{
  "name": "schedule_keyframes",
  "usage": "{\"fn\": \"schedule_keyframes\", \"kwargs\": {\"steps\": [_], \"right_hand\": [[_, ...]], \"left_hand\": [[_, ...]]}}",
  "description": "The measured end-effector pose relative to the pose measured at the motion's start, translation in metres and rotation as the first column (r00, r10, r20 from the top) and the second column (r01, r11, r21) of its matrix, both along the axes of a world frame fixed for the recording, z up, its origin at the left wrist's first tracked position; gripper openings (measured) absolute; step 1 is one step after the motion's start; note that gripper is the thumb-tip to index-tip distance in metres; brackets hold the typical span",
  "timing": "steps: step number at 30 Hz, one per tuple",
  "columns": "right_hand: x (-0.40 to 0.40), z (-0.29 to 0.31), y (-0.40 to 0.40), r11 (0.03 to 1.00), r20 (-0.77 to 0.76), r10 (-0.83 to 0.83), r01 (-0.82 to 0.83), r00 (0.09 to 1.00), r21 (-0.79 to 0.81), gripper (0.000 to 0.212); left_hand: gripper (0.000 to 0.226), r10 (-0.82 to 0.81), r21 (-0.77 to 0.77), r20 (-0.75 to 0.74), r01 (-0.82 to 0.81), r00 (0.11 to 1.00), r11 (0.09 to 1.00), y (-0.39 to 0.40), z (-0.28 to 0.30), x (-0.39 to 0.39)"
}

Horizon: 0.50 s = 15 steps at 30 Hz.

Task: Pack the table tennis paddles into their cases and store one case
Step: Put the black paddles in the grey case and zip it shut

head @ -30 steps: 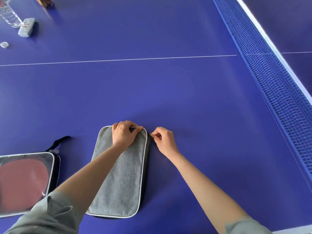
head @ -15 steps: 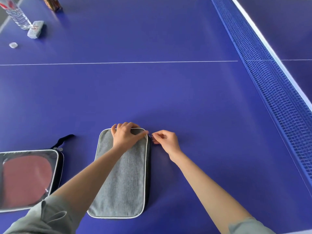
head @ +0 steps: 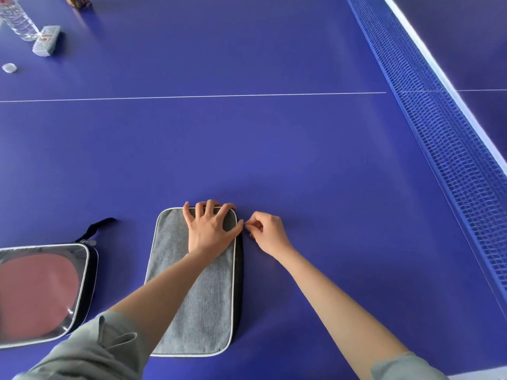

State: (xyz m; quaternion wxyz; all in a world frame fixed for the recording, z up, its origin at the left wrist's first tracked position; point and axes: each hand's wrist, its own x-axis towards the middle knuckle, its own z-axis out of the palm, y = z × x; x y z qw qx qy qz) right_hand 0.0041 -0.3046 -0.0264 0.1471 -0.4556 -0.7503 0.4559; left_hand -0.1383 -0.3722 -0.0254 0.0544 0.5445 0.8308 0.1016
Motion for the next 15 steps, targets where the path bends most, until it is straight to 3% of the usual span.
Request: {"fn": "schedule_keyframes", "kwargs": {"steps": [5,12,15], "right_hand": [[0.02,-0.005,-0.026,0.994,-0.021,0.064,-0.061,0.998,0.09,0.012],[0.018,-0.01,-0.062,0.971,-0.118,-0.193,0.172,0.974,-0.166,0.012],[0.008,-0.007,-0.054,0.978,-0.132,-0.174,0.156,0.976,-0.136,0.012]], "left_hand": [[0.035,0.037,0.011,0.033,-0.038,0.999,0.999,0.002,-0.001,0.002],[0.04,0.091,-0.03,0.029,-0.09,0.995,0.995,0.0,0.003,0.006],[0.05,0.202,-0.124,0.039,-0.196,0.979,0.973,-0.008,0.009,0.008]]}}
